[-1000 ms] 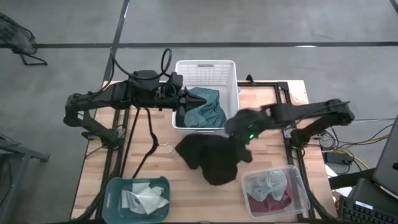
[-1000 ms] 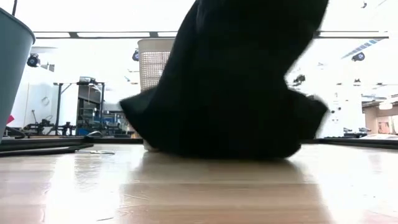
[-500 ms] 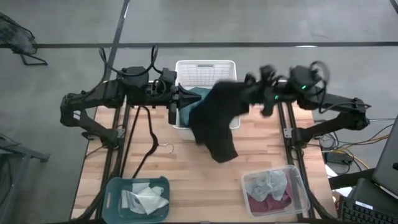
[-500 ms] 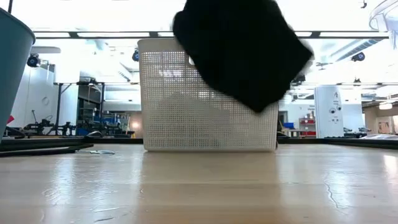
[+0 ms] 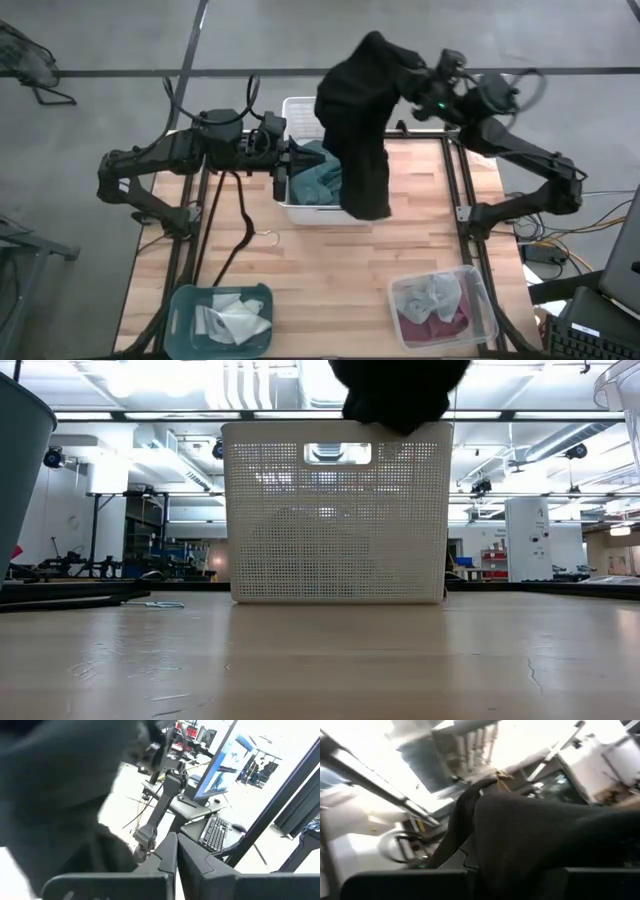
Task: Pick & Place Cloths
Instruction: Put the black shirt into the white bin
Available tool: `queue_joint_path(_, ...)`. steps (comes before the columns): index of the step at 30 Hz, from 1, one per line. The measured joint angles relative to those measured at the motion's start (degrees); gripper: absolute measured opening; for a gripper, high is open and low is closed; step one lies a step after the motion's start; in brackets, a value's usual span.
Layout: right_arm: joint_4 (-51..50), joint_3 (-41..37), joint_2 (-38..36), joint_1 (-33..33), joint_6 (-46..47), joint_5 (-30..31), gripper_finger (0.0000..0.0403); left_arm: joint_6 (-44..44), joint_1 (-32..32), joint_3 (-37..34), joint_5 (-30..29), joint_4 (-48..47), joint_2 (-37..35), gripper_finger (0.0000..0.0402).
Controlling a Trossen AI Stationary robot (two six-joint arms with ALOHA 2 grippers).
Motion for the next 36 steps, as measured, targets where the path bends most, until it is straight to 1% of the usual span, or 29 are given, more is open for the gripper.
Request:
queue_joint_path(2,1.39,-0.04,2.18,-2.55,1.26,-0.16,0.0034,0.00,0.00,0.00,-0.03,0.73,0.00,0.0012)
queue_joint_path(4,6.86,-0.04,4.72,-5.07,5.13,-0.58,0.0033,0.00,0.00,0.00,-0.12,0.92,0.00,0.0012)
queue_joint_path(5,11.61,-0.04,6.18,-6.18,7.83,-1.03,0.0033,0.00,0.00,0.00,-0.14,0.99,0.00,0.0012)
queue_joint_path(7,24.18,0.39,9.71,-8.00,13.60,-2.03,0.0033,0.00,0.00,0.00,-0.17,0.98,0.02,0.0012)
queue_joint_path(9,33.79,2.83,13.63,-9.30,19.59,-2.72,0.0033,0.00,0.02,0.00,-0.20,0.98,0.02,0.0012)
queue_joint_path(10,35.67,4.36,15.18,-9.62,22.65,-3.71,0.0033,0.00,0.02,0.00,-0.22,1.02,0.02,0.0012)
queue_joint_path(12,34.60,7.41,18.00,-9.98,26.97,-8.37,0.0033,0.00,0.02,0.00,-0.22,1.04,0.02,0.0012)
queue_joint_path(16,25.75,10.76,21.63,-9.32,29.58,-22.14,0.0034,-0.09,0.05,0.00,-0.20,1.00,0.02,0.0012)
queue_joint_path(18,20.59,11.21,21.75,-9.04,29.24,-26.54,0.0034,-0.65,-0.07,0.00,-0.17,0.68,0.02,0.0012)
queue_joint_path(20,14.28,11.23,20.31,-9.04,25.79,-28.28,0.0033,-0.99,-0.14,0.00,0.06,-0.34,-0.02,0.0012)
queue_joint_path(23,-0.20,11.34,16.34,-9.32,16.36,-27.96,0.0032,-1.45,-0.23,-0.02,0.20,-1.66,-0.19,0.0012)
queue_joint_path(27,-24.18,11.46,9.37,-8.83,0.95,-24.90,0.0031,-2.43,-0.26,-0.02,0.20,-2.98,-0.50,0.0012)
queue_joint_path(29,-34.51,11.52,6.19,-7.56,-5.85,-20.61,0.0031,-1.97,-0.26,-0.02,0.21,-3.02,-0.50,0.0012)
queue_joint_path(31,-43.98,11.56,3.58,-6.16,-11.89,-14.00,0.0034,-0.80,-0.26,-0.02,0.20,-3.04,-0.50,0.0012)
queue_joint_path(34,-54.48,11.56,1.56,-4.07,-16.70,-4.41,0.0040,1.01,-0.15,-0.02,-0.21,-2.98,-0.48,0.0012)
queue_joint_path(36,-58.47,11.56,1.57,-3.16,-17.11,-2.64,0.0040,1.98,-0.04,-0.03,-1.06,-2.96,-0.44,0.0012)
